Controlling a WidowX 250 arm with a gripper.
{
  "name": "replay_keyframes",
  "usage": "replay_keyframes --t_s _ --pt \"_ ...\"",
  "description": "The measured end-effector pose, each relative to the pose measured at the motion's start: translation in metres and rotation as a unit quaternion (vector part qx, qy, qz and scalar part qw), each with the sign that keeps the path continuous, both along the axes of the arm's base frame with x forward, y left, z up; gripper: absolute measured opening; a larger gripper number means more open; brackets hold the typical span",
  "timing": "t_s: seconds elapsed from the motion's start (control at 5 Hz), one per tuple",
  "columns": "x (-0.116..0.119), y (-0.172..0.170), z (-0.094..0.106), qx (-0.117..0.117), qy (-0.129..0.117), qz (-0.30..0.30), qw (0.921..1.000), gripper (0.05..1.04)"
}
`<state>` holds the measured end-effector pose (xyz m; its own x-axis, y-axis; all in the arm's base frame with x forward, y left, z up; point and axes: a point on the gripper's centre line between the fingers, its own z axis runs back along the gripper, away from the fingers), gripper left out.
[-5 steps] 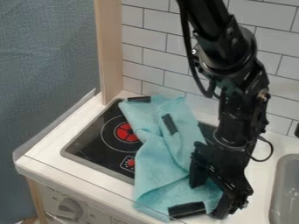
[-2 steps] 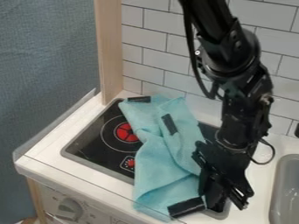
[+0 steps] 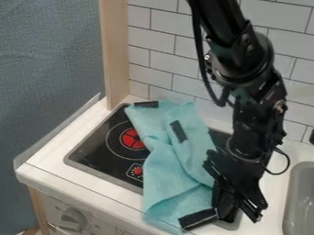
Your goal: Fold the cloth from bottom right to top
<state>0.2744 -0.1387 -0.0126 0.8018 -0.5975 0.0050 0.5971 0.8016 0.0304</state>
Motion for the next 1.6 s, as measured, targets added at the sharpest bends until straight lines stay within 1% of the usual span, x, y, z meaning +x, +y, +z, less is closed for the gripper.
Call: replay_keyframes --t_s 0.2,0.4,0.6,0.8,1.0,1.2,1.4,1.6 --pt "-0.004 0.001 0.002 0.003 0.014 -0.008 0.9999 0.048" --pt "-0.005 -0.003 0.012 -0.007 0.024 -0.012 0.9996 0.048" --pt "0.003 -0.010 0.031 -0.023 0.016 -0.014 0.9995 0.048" --pt "0.015 -0.010 0.046 -0.031 0.008 -0.014 0.9994 0.048" --pt "0.029 -0.002 0.060 -0.027 0.003 0.002 0.9996 0.048" --pt "0.051 0.010 0.081 -0.026 -0.010 0.025 0.9993 0.048" --pt "0.072 0.018 0.086 -0.019 -0.005 0.039 0.9990 0.048" --pt "0.093 0.035 0.091 -0.015 -0.005 0.059 0.9981 0.048"
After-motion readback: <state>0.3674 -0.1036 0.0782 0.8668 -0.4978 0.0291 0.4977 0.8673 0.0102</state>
